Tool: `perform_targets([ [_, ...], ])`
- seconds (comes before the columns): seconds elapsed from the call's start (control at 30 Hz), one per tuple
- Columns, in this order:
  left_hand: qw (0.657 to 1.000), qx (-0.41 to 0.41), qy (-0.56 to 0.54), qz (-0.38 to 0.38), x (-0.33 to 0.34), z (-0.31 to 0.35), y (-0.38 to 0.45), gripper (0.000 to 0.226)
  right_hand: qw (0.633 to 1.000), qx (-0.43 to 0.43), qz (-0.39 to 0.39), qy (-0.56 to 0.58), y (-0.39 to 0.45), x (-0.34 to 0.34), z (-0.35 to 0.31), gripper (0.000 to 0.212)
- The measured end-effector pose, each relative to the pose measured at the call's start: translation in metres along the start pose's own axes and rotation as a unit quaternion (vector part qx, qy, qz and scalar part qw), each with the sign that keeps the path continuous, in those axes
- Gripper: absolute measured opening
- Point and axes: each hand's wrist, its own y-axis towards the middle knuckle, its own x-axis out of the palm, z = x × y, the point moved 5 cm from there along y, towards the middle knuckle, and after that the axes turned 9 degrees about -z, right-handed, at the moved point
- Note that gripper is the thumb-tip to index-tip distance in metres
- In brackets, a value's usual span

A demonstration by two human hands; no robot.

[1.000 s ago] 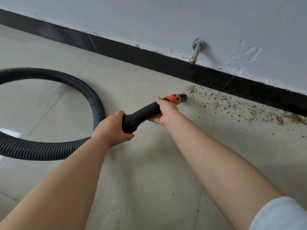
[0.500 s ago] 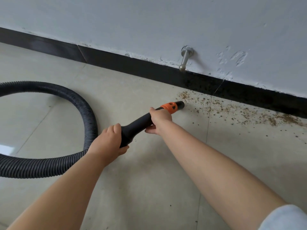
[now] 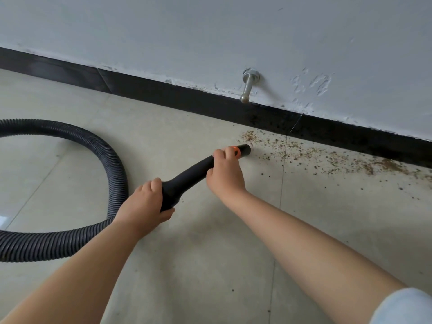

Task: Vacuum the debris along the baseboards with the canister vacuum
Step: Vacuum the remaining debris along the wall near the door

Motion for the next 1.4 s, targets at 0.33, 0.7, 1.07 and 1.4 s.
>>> perform_targets([
  [0.33,1.0,0.007,0.023,-0.003,0.002,0.021,0.001,0.044,0.715,0.343,-0.029,0.609,0.007,0.021,0.005,0.051],
  [0.7,0.998,-0.02,0.013,-0.065,-0.031,0.02,0.014,0.043,0.708,0.351,-0.036,0.612,0.034,0.01,-0.01,0.057],
  [1.07,0.997,-0.033,0.029,-0.068,-0.005,0.025,0.011,0.04,0.759,0.354,-0.027,0.545,0.028,0.017,0.0,0.057],
  [1.4,0.995,-0.039,-0.011,-0.092,-0.026,0.033,0.035,0.041,0.776,0.327,0.011,0.54,0.053,0.006,-0.001,0.058],
])
